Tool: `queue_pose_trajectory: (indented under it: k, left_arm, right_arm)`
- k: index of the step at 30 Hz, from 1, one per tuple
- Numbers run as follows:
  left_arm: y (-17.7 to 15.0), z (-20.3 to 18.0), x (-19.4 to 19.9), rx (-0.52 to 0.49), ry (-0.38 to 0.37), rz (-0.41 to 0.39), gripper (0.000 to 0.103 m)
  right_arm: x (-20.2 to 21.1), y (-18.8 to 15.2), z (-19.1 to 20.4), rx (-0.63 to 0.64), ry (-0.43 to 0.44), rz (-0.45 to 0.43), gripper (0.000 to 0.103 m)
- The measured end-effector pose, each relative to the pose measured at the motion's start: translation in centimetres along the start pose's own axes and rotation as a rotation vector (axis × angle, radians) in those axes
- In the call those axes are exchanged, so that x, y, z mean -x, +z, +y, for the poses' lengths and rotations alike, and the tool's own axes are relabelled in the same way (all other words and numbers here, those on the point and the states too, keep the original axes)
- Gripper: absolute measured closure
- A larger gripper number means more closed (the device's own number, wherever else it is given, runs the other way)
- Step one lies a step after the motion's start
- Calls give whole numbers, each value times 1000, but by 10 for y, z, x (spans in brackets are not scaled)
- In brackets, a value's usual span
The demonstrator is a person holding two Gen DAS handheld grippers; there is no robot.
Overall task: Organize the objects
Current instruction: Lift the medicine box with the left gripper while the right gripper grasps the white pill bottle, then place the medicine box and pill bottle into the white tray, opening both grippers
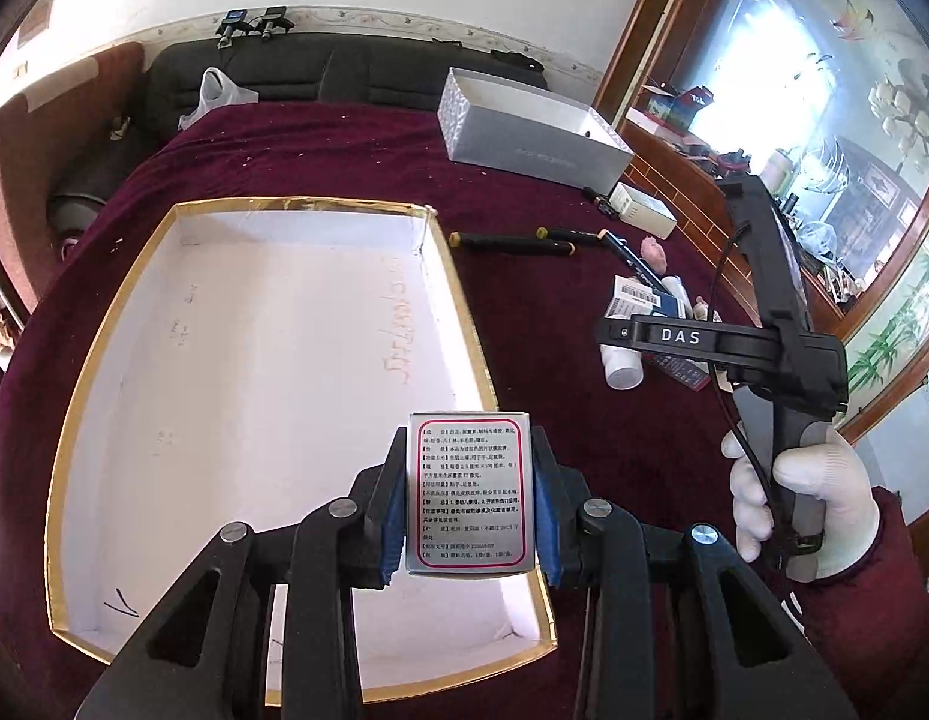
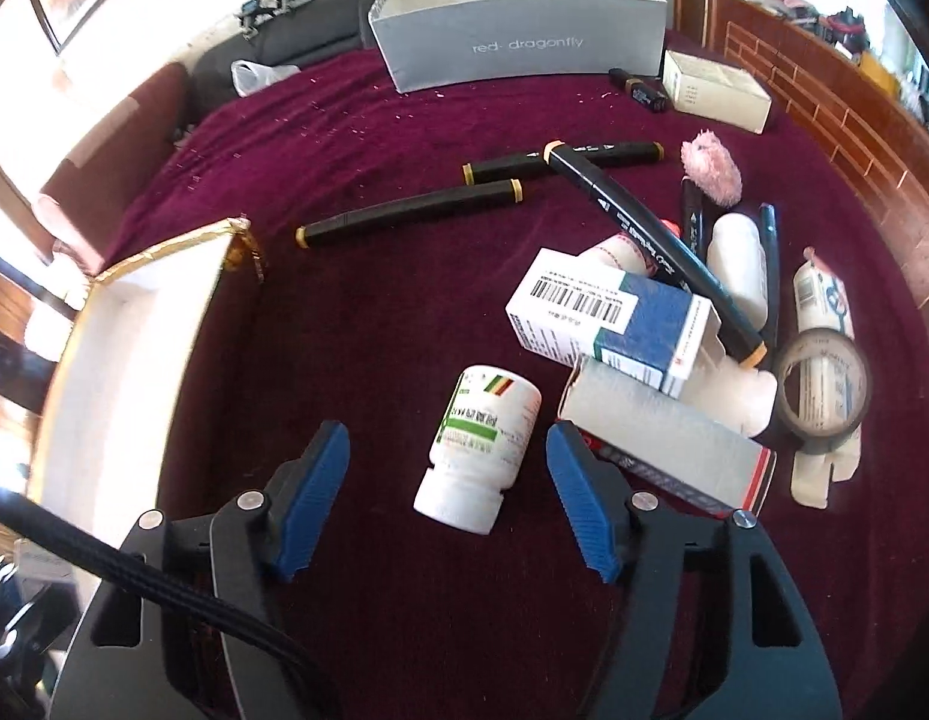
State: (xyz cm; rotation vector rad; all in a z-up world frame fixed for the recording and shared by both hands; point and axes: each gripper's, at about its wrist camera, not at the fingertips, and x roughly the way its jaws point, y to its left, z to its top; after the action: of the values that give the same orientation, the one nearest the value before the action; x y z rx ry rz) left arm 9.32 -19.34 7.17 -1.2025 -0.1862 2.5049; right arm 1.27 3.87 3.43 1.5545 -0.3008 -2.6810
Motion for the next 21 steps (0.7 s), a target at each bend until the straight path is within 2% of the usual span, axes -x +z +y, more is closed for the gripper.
queue_pose_trajectory:
  k: [5,7,12,16,21]
  left_arm:
    - [-4,12,4,15,14,-7,73]
    - [-7,16,7,21,15,-11,73]
    - [-6,23,19,42,19,-31,73]
    - [3,25,38,42,10,-62,73]
    - [37,22,71,11,-14,-114,73]
  right_arm:
    - [-13,1,7,6,-70,27,53]
    - [-16,-2,7,2,-87,38,72]
    - [-7,-7,4,-22,-27,34,72]
    - [23,-8,11,4,30,-5,72]
    - [67,7,32,38,161,-49,72]
